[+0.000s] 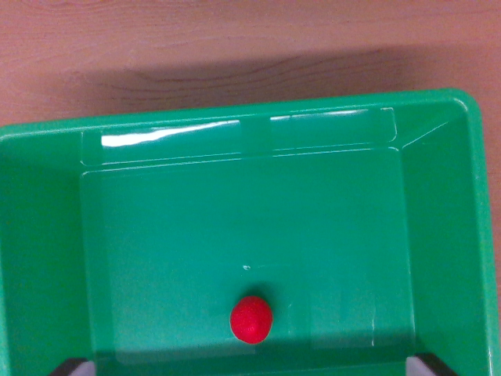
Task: Pick fruit
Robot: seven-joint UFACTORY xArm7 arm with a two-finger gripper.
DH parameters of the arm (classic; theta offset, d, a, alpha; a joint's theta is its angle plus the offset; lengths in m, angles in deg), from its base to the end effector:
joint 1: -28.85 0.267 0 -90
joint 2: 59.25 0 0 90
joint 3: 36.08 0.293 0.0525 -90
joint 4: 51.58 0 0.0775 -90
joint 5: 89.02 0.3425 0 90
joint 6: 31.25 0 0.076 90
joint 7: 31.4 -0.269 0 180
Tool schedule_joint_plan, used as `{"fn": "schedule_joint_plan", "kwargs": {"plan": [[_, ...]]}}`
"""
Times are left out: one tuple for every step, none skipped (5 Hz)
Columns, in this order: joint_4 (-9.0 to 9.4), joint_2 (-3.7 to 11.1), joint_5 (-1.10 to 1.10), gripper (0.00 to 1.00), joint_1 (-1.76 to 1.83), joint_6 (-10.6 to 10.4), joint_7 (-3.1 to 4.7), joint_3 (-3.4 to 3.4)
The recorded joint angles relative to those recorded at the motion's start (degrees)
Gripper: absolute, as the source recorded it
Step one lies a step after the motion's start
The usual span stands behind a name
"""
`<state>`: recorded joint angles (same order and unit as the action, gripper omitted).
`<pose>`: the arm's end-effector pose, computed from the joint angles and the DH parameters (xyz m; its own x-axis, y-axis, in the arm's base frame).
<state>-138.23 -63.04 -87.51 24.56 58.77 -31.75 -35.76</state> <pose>0.4523 -0.0242 0.3746 0.9971 -0.0753 0.0072 -0.0751 -0.9968 -0.0260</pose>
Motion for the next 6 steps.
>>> {"fn": "schedule_joint_plan", "kwargs": {"plan": [[-0.01,0.0,0.0,0.0,0.0,0.01,0.0,0.0],[0.21,0.04,-0.02,0.0,0.0,-0.23,0.0,0.02],[1.54,0.26,-0.13,0.0,0.0,-1.7,-0.03,0.12],[2.52,0.43,-0.22,0.0,-0.01,-2.78,-0.04,0.19],[3.78,0.65,-0.33,0.0,-0.01,-4.16,-0.06,0.29],[3.78,0.65,-0.33,0.0,-0.01,-4.16,-0.06,0.29]]}}
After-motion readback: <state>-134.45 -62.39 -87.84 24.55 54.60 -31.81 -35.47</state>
